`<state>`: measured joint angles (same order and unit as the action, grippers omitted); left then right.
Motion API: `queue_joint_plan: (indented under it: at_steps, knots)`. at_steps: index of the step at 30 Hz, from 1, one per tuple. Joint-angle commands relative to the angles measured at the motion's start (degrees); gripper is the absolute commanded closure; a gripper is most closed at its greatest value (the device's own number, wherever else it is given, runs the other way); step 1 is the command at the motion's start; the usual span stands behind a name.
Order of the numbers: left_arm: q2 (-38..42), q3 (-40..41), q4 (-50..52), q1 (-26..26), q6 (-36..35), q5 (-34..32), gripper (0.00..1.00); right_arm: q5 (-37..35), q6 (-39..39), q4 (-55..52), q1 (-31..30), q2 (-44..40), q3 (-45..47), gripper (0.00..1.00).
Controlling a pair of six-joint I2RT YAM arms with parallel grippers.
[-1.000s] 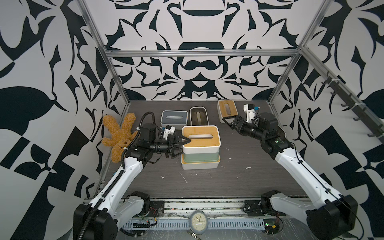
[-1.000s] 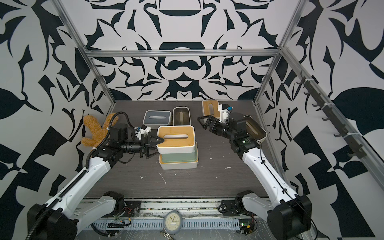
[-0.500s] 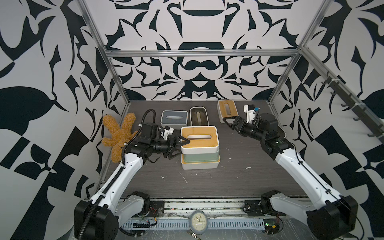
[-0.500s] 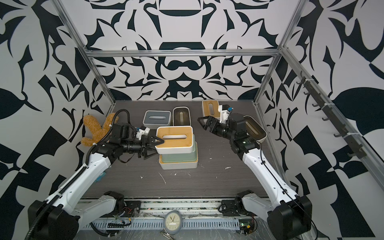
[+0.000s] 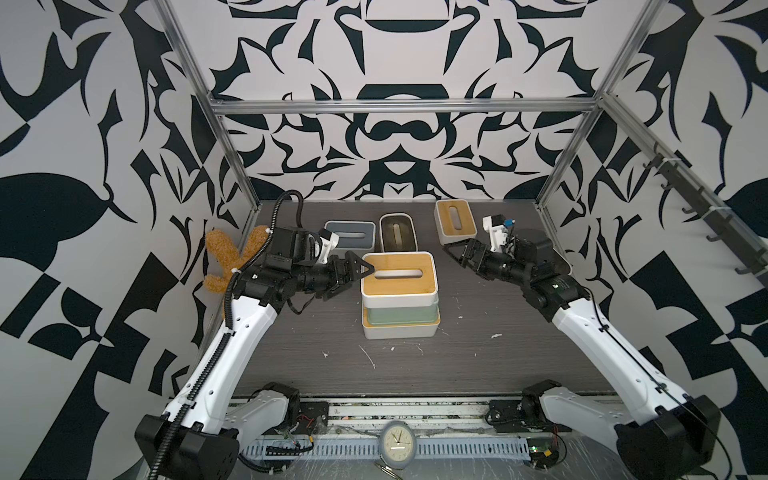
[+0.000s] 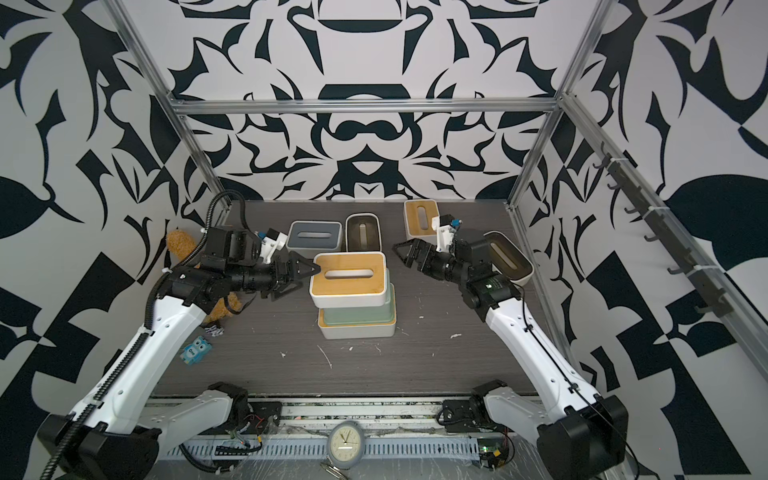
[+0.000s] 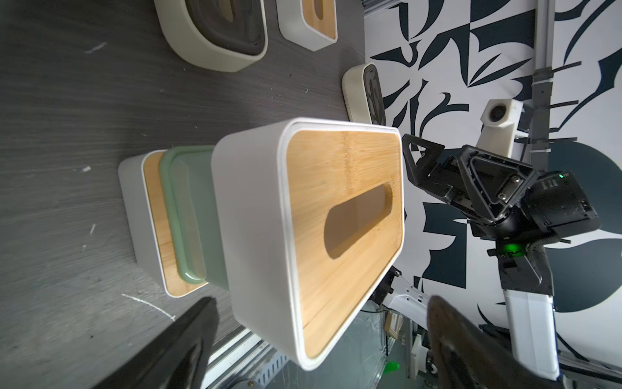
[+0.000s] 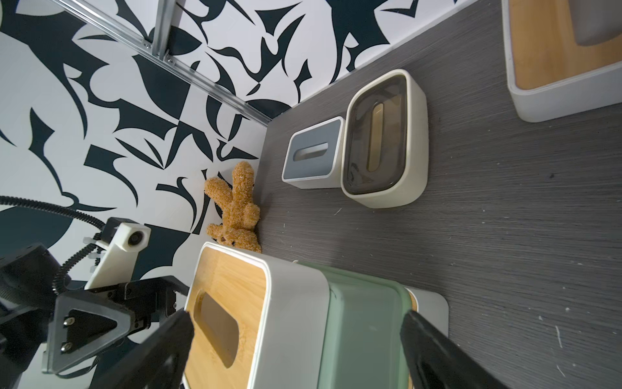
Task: Stack the tissue boxes
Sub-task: Place the tissue box at the tissue box.
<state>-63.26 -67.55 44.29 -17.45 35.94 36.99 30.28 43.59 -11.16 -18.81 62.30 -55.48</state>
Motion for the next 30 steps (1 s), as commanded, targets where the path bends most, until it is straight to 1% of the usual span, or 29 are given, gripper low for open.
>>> queue_joint_plan:
  at_steps: [1, 4, 9, 13, 22, 30]
  knots:
    - [-1.58, -2.39, 4.71, -0.67, -5.13, -0.32, 0.01, 3.17, 2.59, 3.16, -0.75, -0.67, -1.91, 0.0]
    - [-3.84, -4.58, 5.26, -2.64, -6.66, 0.05, 0.01, 4.87, 6.11, 7.25, -2.31, 0.5, -1.36, 0.0]
    - [-5.81, -6.43, 6.06, -3.88, -7.44, -0.33, 0.01, 3.18, 6.66, 8.24, -5.72, 1.4, -1.56, 0.01]
    - [-6.47, -7.0, 6.07, -4.0, -7.59, -0.01, 0.01, 3.03, 7.13, 8.69, -6.89, 2.84, -1.47, 0.01]
    - [-8.14, -8.28, 5.17, -5.54, -7.38, 0.63, 0.01, 2.29, 7.31, 9.2, -7.56, 3.83, -1.34, 0.0]
    - [-9.26, -8.96, 4.5, -6.55, -7.02, 0.68, 0.01, 0.02, 6.06, 7.99, -7.56, 3.0, -0.5, 0.0]
